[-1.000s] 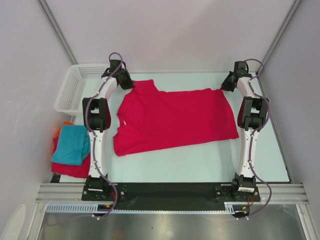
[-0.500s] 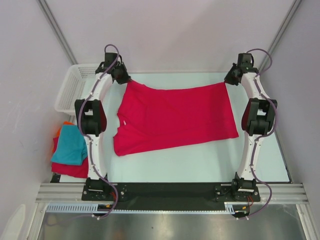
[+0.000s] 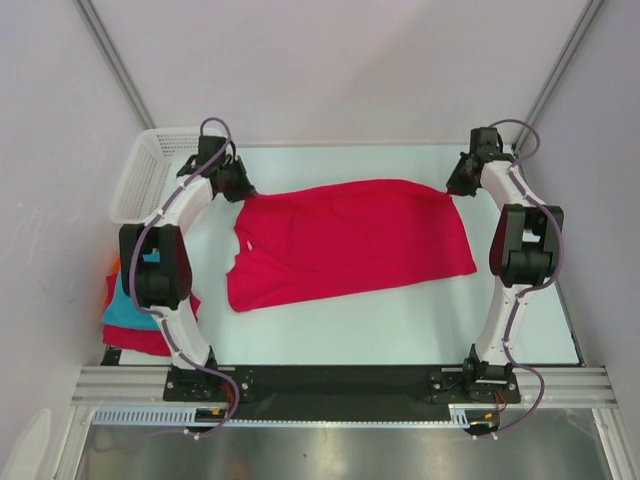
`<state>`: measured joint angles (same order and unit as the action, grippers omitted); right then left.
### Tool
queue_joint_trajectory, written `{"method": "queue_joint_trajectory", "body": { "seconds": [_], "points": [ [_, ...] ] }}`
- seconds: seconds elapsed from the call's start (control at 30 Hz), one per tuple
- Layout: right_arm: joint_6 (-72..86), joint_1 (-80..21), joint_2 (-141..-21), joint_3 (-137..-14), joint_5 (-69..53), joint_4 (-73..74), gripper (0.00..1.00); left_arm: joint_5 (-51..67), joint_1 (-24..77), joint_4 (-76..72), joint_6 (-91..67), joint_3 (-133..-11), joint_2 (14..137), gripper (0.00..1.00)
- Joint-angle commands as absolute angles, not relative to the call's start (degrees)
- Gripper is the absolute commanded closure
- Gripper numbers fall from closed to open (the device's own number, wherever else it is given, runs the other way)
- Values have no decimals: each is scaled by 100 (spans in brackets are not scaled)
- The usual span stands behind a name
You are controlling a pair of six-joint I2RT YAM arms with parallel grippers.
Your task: Fold and stack the t-shirts
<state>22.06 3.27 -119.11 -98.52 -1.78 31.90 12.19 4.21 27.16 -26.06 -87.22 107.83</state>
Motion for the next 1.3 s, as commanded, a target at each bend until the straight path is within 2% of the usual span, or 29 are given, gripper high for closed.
{"method": "queue_joint_trajectory", "body": {
  "seconds": [0.0, 0.23, 0.5, 0.67, 1.27],
  "points": [
    [2039, 281, -11277, -9432, 148, 3094, 100, 1292, 475, 2233, -2681, -7816, 9872, 99],
    [2259, 237, -10855, -8605, 658, 3067, 100, 1196, 483, 2189, -2637, -6970, 9203, 98],
    [2443, 307, -10767, -8394, 1441, 3339, 100, 967, 492, 2505, -2514, -6636, 8851, 98],
    [2435, 343, -10924, -8490, 1433, 3436, 100, 1028, 483, 2531, -2540, -6539, 8851, 94],
    [2452, 334, -10741, -8095, 1582, 3507, 100, 1151, 483, 2821, -2593, -6170, 8526, 96]
  ]
}}
